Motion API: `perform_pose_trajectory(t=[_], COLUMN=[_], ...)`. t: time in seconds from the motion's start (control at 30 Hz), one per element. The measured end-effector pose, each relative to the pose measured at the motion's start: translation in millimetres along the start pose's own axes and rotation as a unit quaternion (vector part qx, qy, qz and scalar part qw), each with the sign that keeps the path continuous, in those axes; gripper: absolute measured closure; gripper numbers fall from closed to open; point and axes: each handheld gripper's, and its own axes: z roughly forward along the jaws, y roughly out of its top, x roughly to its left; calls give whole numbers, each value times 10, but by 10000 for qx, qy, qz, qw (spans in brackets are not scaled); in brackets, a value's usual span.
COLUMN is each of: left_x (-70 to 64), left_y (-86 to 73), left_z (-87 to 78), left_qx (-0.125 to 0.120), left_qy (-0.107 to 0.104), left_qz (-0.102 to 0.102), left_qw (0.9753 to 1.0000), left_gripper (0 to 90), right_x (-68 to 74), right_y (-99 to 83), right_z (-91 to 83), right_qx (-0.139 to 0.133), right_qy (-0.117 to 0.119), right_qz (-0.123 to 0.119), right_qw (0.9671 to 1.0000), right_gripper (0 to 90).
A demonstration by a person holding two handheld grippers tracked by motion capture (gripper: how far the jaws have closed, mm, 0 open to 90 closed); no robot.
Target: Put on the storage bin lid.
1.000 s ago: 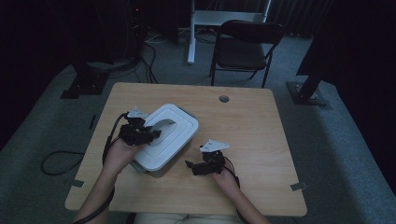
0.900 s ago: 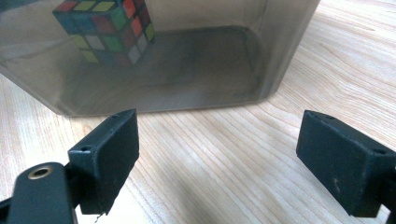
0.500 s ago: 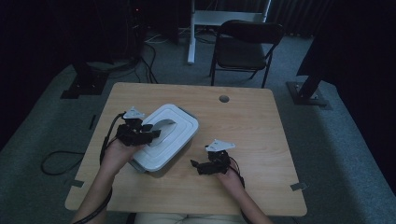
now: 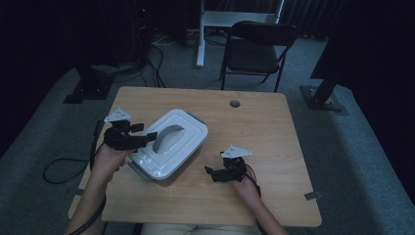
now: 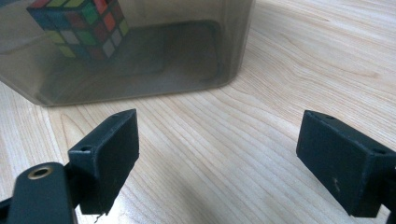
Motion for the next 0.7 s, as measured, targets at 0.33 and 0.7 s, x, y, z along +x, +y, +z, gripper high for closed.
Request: perform_pose_trajectory(t=[0.33, 0.7], left_x=[307, 876], left_y=[-59, -399], left_z=[-133, 65], left_qx=[-360, -567], left_qy=[293, 1049], left_qz=[-265, -298], left_qw=[9986, 9924], left_gripper=[59, 19], right_x=[51, 113], right_y=[14, 27], right_z=[25, 22], right_qx=[37, 33], right_qy=[64, 116], right_qz=[-89, -159], right_qw=[9999, 9998], right_gripper=[128, 128])
